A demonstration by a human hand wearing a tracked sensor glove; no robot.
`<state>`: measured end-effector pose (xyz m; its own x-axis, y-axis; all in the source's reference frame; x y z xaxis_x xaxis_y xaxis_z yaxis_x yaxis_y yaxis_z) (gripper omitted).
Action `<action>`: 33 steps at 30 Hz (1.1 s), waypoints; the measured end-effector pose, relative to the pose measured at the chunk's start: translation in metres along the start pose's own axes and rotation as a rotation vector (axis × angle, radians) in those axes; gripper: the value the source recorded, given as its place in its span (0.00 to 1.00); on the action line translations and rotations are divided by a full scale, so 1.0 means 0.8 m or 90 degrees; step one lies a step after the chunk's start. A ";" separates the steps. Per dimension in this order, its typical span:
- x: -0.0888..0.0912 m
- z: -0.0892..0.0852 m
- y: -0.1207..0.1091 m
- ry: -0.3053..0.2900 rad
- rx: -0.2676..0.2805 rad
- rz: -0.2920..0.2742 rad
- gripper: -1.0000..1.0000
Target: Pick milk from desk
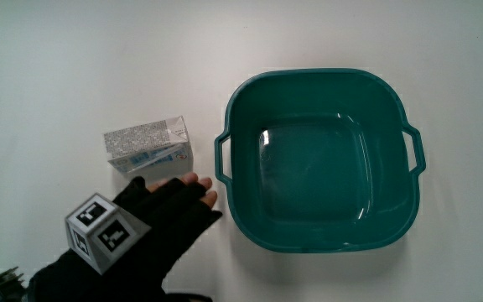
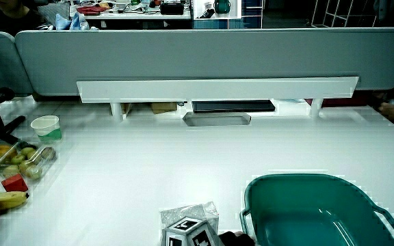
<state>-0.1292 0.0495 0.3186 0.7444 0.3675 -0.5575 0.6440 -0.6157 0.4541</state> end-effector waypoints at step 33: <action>-0.155 0.058 0.059 -0.076 0.019 0.296 0.50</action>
<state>-0.1995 -0.0574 0.3770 0.9258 -0.0326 -0.3767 0.2413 -0.7159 0.6552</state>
